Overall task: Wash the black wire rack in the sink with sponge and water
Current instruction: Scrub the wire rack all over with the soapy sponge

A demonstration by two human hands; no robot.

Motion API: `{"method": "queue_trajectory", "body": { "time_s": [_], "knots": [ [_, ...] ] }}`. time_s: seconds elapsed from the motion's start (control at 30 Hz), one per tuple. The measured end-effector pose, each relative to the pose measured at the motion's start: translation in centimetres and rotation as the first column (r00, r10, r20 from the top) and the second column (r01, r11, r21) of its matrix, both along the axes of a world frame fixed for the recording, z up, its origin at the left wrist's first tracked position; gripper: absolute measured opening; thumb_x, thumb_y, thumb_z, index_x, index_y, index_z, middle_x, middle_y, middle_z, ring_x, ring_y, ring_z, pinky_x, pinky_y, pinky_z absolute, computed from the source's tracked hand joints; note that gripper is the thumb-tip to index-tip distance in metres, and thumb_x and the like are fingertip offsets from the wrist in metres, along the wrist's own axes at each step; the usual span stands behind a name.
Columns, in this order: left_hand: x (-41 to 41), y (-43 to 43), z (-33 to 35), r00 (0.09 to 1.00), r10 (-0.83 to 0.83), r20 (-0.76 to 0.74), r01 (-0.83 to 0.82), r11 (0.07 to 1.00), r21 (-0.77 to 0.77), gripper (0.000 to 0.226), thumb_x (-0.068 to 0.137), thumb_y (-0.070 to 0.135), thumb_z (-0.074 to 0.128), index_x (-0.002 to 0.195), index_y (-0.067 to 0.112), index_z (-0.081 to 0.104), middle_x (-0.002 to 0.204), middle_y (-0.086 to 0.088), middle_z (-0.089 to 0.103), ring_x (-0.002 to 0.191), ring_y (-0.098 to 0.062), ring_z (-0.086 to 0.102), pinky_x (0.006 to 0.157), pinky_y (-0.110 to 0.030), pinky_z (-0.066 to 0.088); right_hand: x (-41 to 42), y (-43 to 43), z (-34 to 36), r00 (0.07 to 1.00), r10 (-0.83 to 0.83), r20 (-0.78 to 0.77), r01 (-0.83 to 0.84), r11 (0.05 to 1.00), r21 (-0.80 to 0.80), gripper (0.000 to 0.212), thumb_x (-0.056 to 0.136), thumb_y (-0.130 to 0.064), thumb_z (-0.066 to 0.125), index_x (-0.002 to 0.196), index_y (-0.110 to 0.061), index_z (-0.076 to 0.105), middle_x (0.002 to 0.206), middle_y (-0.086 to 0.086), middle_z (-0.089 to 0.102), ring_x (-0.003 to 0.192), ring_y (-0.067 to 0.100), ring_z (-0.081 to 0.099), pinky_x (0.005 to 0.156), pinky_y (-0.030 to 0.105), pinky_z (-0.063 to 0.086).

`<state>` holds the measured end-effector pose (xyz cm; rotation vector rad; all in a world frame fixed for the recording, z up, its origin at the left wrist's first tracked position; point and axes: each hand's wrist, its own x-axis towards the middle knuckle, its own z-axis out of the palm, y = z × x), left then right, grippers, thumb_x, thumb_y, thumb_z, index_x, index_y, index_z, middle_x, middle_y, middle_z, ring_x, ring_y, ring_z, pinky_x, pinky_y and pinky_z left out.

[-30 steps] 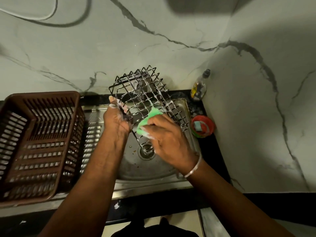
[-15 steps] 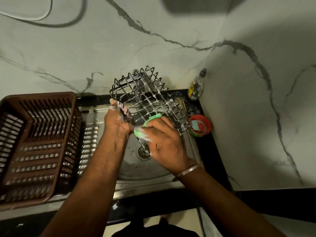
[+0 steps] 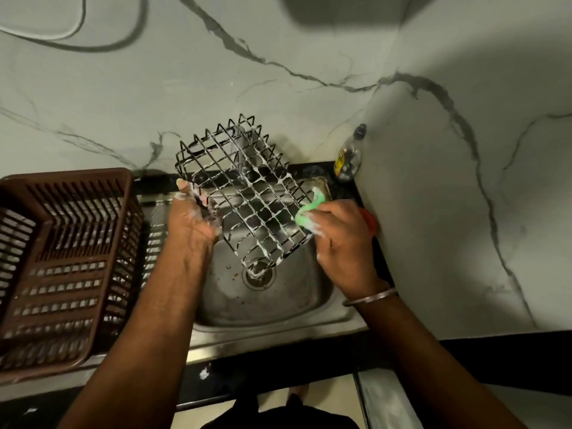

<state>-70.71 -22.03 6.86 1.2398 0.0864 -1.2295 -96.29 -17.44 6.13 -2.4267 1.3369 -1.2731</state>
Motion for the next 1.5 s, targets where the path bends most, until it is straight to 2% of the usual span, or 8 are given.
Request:
{"method": "queue_trajectory", "body": {
  "time_s": [0.13, 0.27, 0.53, 0.73, 0.87, 1.03, 1.33, 1.5],
  "knots": [
    [-0.5, 0.5, 0.0, 0.998, -0.043, 0.035, 0.042, 0.999, 0.021, 0.038, 0.111, 0.047, 0.051, 0.082, 0.024, 0.057, 0.063, 0.009, 0.054, 0.046, -0.006, 0.046, 0.046, -0.021, 0.039, 1.1, 0.6, -0.3, 0.996, 0.07, -0.054, -0.071, 0.997, -0.02, 0.032, 0.087, 0.011, 0.067, 0.112, -0.005, 0.078, 0.106, 0.01, 0.069, 0.097, 0.029, 0.06, 0.083, 0.039, 0.052],
    [-1.8, 1.2, 0.2, 0.992, -0.088, 0.088, 0.088, 0.996, 0.005, 0.037, 0.11, 0.043, 0.054, 0.078, 0.024, 0.058, 0.055, 0.011, 0.054, 0.05, -0.007, 0.045, 0.045, -0.018, 0.036, 3.0, -2.4, 0.6, 0.99, -0.137, 0.044, 0.132, 0.986, 0.097, 0.026, 0.094, -0.009, 0.059, 0.112, -0.008, 0.078, 0.104, 0.005, 0.067, 0.096, 0.026, 0.059, 0.077, 0.047, 0.056],
    [0.1, 1.9, 0.1, 0.994, -0.058, 0.094, 0.061, 0.998, -0.022, 0.044, 0.107, 0.051, 0.057, 0.073, 0.024, 0.055, 0.05, 0.013, 0.053, 0.043, -0.003, 0.045, 0.043, -0.014, 0.036, 0.9, 0.5, -1.9, 0.999, 0.038, -0.018, -0.036, 0.993, 0.113, 0.026, 0.093, -0.003, 0.065, 0.115, -0.006, 0.078, 0.109, 0.006, 0.068, 0.1, 0.023, 0.062, 0.085, 0.046, 0.054],
    [-0.5, 1.6, -1.3, 0.976, -0.185, 0.116, 0.19, 0.981, -0.027, 0.037, 0.113, 0.045, 0.045, 0.084, 0.026, 0.057, 0.065, 0.012, 0.061, 0.061, -0.006, 0.053, 0.054, -0.022, 0.044, 4.3, -2.5, -0.1, 0.995, -0.072, 0.063, 0.062, 0.987, 0.151, 0.033, 0.099, -0.02, 0.053, 0.117, -0.007, 0.078, 0.112, 0.006, 0.067, 0.102, 0.024, 0.061, 0.088, 0.05, 0.055],
    [0.3, 1.6, -0.6, 0.987, -0.109, 0.118, 0.11, 0.994, -0.004, 0.049, 0.106, 0.057, 0.055, 0.069, 0.025, 0.054, 0.051, 0.013, 0.053, 0.046, -0.007, 0.045, 0.046, -0.018, 0.033, 2.2, 0.3, -0.9, 0.999, -0.016, 0.046, 0.013, 0.998, 0.058, 0.027, 0.094, -0.011, 0.061, 0.114, -0.006, 0.078, 0.106, 0.007, 0.069, 0.098, 0.023, 0.062, 0.086, 0.046, 0.055],
    [-0.3, 2.1, -0.9, 0.994, -0.099, 0.042, 0.099, 0.995, -0.017, 0.043, 0.102, 0.057, 0.061, 0.076, 0.023, 0.059, 0.057, 0.01, 0.053, 0.045, -0.006, 0.045, 0.04, -0.019, 0.037, 4.4, -1.5, -0.1, 0.989, -0.118, 0.089, 0.107, 0.986, 0.125, 0.026, 0.096, -0.011, 0.061, 0.115, -0.006, 0.077, 0.108, 0.006, 0.067, 0.098, 0.022, 0.062, 0.082, 0.042, 0.057],
    [-0.3, 2.0, -1.0, 0.992, -0.09, 0.087, 0.092, 0.996, -0.017, 0.029, 0.107, 0.042, 0.062, 0.086, 0.022, 0.064, 0.063, 0.009, 0.056, 0.044, -0.003, 0.047, 0.038, -0.018, 0.039, 5.4, -1.9, 1.8, 0.986, -0.139, 0.097, 0.133, 0.989, 0.067, 0.018, 0.09, -0.005, 0.077, 0.108, -0.004, 0.079, 0.101, 0.007, 0.069, 0.092, 0.017, 0.062, 0.076, 0.025, 0.055],
    [-0.4, 2.5, -2.3, 0.976, -0.19, 0.102, 0.199, 0.976, -0.085, 0.046, 0.08, 0.07, 0.076, 0.088, 0.026, 0.067, 0.075, 0.008, 0.061, 0.06, -0.011, 0.051, 0.053, -0.032, 0.041, 7.7, -5.8, 4.5, 0.95, -0.235, 0.203, 0.214, 0.969, 0.123, 0.019, 0.09, -0.007, 0.078, 0.108, -0.003, 0.075, 0.104, 0.008, 0.069, 0.091, 0.022, 0.066, 0.073, 0.039, 0.063]
  ]
}}
